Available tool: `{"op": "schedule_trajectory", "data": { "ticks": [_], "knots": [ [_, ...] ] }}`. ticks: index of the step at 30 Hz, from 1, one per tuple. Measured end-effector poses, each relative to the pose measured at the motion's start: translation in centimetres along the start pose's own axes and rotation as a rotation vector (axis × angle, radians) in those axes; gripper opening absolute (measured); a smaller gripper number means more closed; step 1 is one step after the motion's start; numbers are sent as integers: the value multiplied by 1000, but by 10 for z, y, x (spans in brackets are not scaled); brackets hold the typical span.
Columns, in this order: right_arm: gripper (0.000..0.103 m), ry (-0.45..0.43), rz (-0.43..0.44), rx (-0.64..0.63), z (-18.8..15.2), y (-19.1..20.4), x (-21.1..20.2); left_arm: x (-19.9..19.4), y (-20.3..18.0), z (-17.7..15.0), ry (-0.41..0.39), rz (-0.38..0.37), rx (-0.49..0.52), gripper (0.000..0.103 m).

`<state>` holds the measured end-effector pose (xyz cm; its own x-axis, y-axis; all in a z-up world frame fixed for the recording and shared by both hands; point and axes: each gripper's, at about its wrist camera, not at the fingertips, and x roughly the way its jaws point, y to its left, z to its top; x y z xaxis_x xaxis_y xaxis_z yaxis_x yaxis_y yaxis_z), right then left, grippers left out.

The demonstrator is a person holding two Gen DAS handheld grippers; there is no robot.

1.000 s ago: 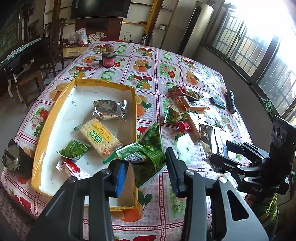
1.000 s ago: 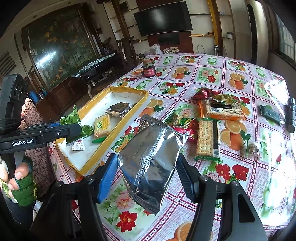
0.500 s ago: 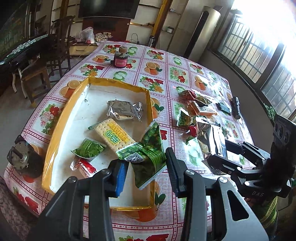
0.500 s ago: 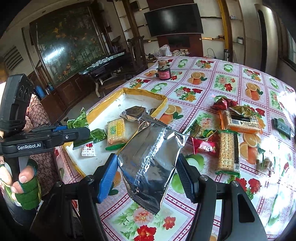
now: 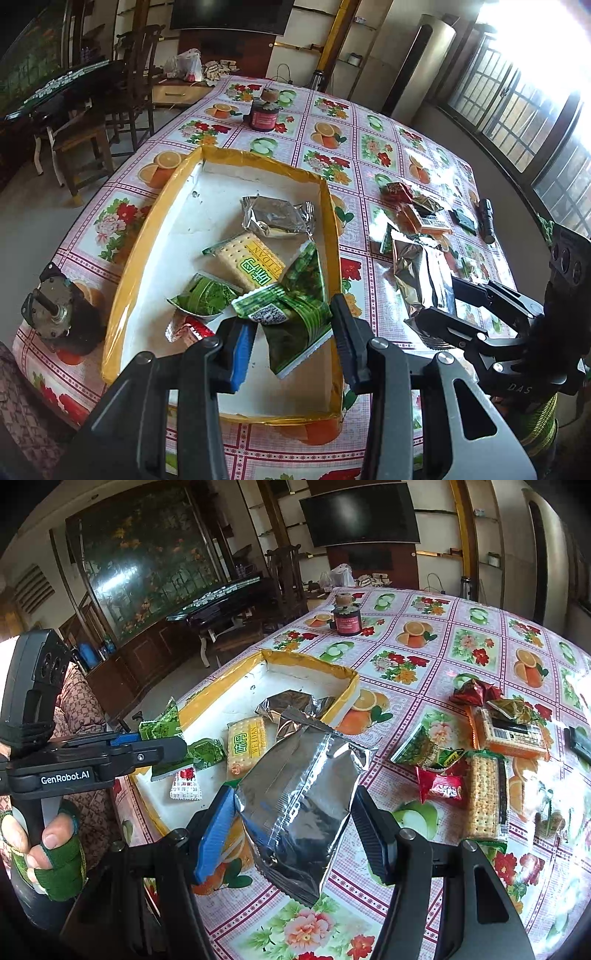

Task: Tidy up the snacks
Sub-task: 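Carry the green bag and silver foil bag over the white tray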

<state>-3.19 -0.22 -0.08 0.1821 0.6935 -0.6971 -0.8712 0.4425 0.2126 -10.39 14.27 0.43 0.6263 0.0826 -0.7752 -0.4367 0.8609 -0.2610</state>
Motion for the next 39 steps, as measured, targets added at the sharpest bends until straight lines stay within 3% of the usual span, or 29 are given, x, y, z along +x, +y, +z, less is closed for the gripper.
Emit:
{"op": "schedule_trajectory", "data": {
  "ticks": [28,39],
  "knots": [
    [64,34,94,-48,33,22,59,18,37,-1,42,50,-47,41],
    [63,99,127,-100,46,39,104,28,45,-3,71,62,-50,41]
  ]
}}
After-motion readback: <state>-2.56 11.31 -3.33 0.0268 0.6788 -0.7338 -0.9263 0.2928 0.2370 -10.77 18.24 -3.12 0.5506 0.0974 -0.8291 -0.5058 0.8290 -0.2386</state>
